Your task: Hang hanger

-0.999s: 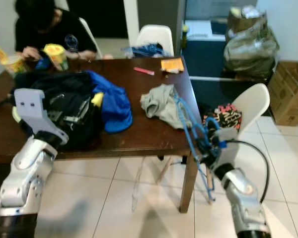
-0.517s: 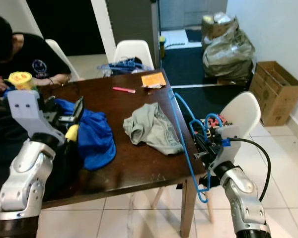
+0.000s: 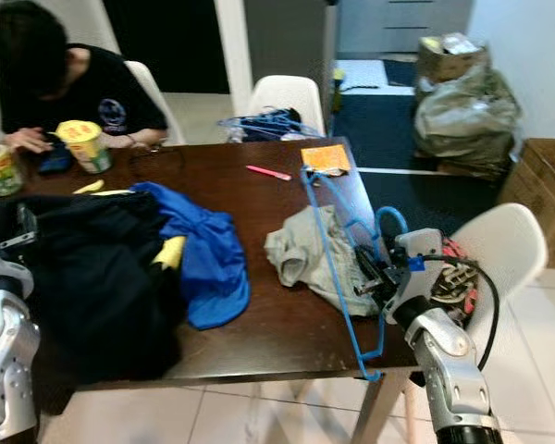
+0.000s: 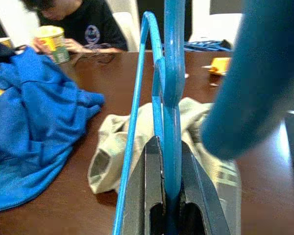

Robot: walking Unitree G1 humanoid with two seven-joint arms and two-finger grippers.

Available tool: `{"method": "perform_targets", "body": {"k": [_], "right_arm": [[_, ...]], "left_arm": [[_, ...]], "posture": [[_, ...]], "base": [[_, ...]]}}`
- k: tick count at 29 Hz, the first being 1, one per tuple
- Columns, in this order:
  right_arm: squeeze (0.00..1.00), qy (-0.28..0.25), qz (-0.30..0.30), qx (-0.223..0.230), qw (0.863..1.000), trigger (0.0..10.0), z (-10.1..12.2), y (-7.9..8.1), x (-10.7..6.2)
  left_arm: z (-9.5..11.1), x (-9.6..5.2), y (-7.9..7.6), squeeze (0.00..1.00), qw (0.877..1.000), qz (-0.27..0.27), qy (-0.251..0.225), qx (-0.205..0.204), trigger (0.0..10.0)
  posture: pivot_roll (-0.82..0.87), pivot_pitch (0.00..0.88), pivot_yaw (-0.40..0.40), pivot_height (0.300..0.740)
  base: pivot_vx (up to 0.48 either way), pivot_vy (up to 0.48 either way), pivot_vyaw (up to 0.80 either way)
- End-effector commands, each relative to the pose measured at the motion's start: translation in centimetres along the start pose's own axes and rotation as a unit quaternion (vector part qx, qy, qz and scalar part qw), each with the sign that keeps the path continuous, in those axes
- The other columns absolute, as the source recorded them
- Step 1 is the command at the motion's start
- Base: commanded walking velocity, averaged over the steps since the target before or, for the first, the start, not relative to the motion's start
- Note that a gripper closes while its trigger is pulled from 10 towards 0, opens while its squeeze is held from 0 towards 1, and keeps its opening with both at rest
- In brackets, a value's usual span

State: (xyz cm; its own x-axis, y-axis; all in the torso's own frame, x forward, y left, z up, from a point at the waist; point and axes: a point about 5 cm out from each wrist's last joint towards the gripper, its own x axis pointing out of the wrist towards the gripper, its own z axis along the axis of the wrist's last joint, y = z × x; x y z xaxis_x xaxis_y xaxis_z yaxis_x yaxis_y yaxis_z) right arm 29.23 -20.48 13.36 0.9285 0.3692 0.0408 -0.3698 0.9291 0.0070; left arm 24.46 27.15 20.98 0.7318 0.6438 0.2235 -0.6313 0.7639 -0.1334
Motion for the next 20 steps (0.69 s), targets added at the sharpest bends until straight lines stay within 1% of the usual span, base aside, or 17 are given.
{"method": "perform_targets", "body": {"k": [1, 3, 7, 8, 10, 12, 13, 14, 16, 18, 20], "right_arm": [[0.00, 0.027, -0.001, 0.004, 1.000, 10.0, -1.3, 0.1, -0.3], [0.00, 0.028, -0.002, 0.004, 1.000, 10.0, -1.3, 0.1, -0.3], [0.00, 0.028, -0.007, 0.007, 1.000, 10.0, -1.3, 0.0, -0.2], [0.00, 0.028, -0.008, 0.007, 1.000, 10.0, -1.3, -0.1, -0.2], [0.00, 0.028, -0.008, 0.007, 1.000, 10.0, -1.3, -0.1, -0.2], [0.00, 0.028, -0.010, 0.007, 1.000, 10.0, -1.3, -0.1, -0.1], [0.00, 0.028, -0.010, 0.007, 1.000, 10.0, -1.3, -0.1, -0.1], [0.00, 0.028, -0.011, 0.007, 1.000, 10.0, -1.2, -0.1, -0.1], [0.00, 0.028, -0.011, 0.007, 1.000, 10.0, -1.2, -0.1, -0.1], [0.00, 0.028, -0.013, 0.006, 1.000, 10.0, -1.2, -0.1, -0.1], [0.00, 0.028, -0.013, 0.006, 1.000, 10.0, -1.2, -0.1, -0.1]], "left_arm": [[0.3, 0.0, 0.4, 0.00, 1.000, 0.008, -0.004, 0.012, 10.0], [0.4, 0.0, 0.3, 0.00, 1.000, 0.008, -0.002, 0.009, 10.0], [-0.1, 0.2, -0.3, 0.00, 1.000, -0.008, 0.016, -0.005, 10.0], [-0.5, 0.3, -0.9, 0.00, 0.999, -0.033, 0.030, -0.016, 10.0], [-0.5, 0.3, -0.9, 0.00, 0.999, -0.033, 0.030, -0.016, 10.0], [-1.1, 0.9, -1.8, 0.00, 0.995, -0.073, 0.053, -0.034, 10.0], [-1.1, 0.9, -1.8, 0.00, 0.995, -0.073, 0.053, -0.034, 10.0], [-1.2, 1.2, -2.0, 0.00, 0.994, -0.085, 0.059, -0.036, 10.0], [-1.2, 1.2, -2.0, 0.00, 0.994, -0.085, 0.059, -0.036, 10.0], [-2.0, 1.8, -1.8, 0.00, 0.993, -0.081, 0.080, -0.022, 10.0], [-2.0, 1.8, -1.8, 0.00, 0.993, -0.081, 0.080, -0.022, 10.0]], "posture": [[-0.01, 0.045, 0.044, 0.740], [-0.01, 0.040, 0.041, 0.740], [-0.01, 0.037, 0.041, 0.740], [-0.02, 0.038, 0.042, 0.740], [-0.02, 0.038, 0.042, 0.740], [-0.02, 0.039, 0.043, 0.740], [-0.02, 0.039, 0.043, 0.740], [-0.02, 0.039, 0.043, 0.740], [-0.02, 0.039, 0.043, 0.740], [-0.02, 0.039, 0.043, 0.740], [-0.02, 0.039, 0.043, 0.740]], "base": [[0.000, 0.000, 0.80], [0.000, 0.000, 0.64], [0.000, 0.000, 0.00], [0.000, 0.000, 0.00], [0.000, 0.000, 0.00], [0.000, 0.000, 0.00], [0.000, 0.000, 0.00], [0.000, 0.000, 0.00], [0.000, 0.000, 0.00], [0.000, 0.000, 0.00], [0.000, 0.000, 0.00]]}}
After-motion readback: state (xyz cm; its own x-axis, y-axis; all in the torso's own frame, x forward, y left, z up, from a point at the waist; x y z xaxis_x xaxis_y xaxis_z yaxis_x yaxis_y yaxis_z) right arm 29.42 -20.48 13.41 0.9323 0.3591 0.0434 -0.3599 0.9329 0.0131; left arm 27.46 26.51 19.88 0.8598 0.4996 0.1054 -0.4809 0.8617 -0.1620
